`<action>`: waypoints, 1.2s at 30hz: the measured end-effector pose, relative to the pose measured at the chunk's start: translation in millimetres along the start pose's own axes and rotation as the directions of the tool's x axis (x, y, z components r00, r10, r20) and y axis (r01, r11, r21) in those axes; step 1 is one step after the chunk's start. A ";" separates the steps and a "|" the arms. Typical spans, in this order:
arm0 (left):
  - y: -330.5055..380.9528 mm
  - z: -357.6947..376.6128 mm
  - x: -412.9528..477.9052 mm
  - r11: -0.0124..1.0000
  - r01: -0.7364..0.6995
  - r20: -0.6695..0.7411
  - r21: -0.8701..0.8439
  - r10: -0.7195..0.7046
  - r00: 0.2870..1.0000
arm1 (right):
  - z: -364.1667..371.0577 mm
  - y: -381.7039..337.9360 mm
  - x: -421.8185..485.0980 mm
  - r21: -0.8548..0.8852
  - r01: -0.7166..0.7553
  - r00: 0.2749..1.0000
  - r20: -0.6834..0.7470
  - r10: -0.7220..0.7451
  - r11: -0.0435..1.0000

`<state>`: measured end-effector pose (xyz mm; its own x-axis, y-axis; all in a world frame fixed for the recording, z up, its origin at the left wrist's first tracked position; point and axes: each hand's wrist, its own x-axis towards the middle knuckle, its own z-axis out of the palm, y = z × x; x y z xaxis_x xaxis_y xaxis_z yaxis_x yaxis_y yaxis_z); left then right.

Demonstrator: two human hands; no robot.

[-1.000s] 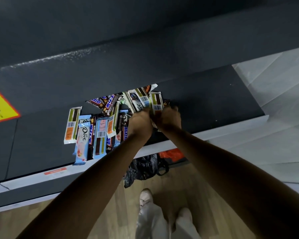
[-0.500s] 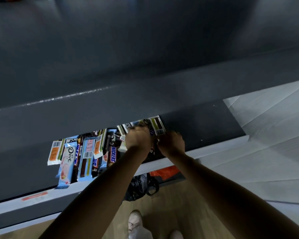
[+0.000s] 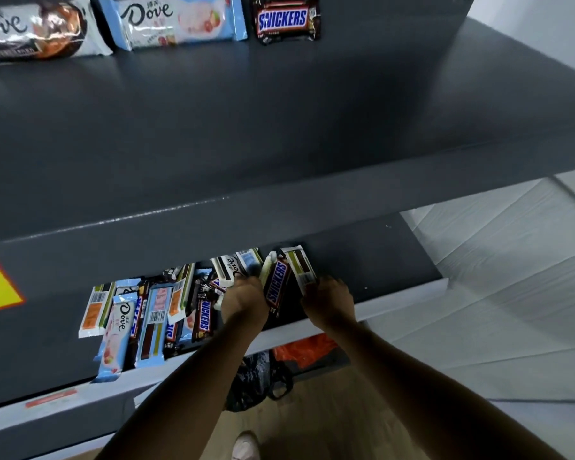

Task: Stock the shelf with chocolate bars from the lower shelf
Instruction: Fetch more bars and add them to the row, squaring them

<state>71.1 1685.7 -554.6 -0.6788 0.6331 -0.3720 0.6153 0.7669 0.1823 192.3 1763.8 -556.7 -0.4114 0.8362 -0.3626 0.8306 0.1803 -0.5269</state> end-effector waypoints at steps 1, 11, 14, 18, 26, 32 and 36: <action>-1.8 0.4 -1.3 1.000 -0.010 -0.023 -0.010 0.010 1.000 | -2.9 -0.7 -2.1 0.009 0.017 1.000 -0.008 -0.017 1.000; -9.2 -38.2 -29.0 0.975 0.082 0.080 -0.207 -0.066 0.995 | -34.6 -12.7 -31.5 -0.012 0.219 0.975 -0.023 -0.219 0.976; -6.8 -51.3 -43.3 0.959 0.106 0.096 -0.263 -0.083 0.992 | -45.6 -20.3 -43.0 -0.043 0.304 0.952 -0.019 -0.305 0.952; -7.7 -71.0 -59.8 0.944 0.100 0.105 -0.316 -0.070 0.992 | -60.6 -25.8 -59.1 -0.074 0.435 0.898 -0.034 -0.438 0.897; -29.7 -119.1 -99.8 0.800 -0.008 0.107 -0.600 0.090 0.990 | -104.0 -34.3 -93.5 -0.194 0.623 0.754 -0.110 -0.648 0.758; -37.3 -165.7 -146.1 0.784 -0.037 0.176 -0.620 0.185 0.967 | -133.5 -39.7 -124.0 -0.198 0.750 0.614 -0.144 -0.776 0.631; -36.5 -196.7 -181.0 0.776 -0.076 0.245 -0.626 0.288 0.926 | -146.8 -45.9 -144.0 -0.199 0.814 0.520 -0.172 -0.837 0.546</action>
<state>92.7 1563.7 -314.9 -0.3533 0.7812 -0.5147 0.2784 0.6131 0.7393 268.5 1711.1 -367.4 -0.8442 0.3729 0.3850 0.1935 0.8819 -0.4299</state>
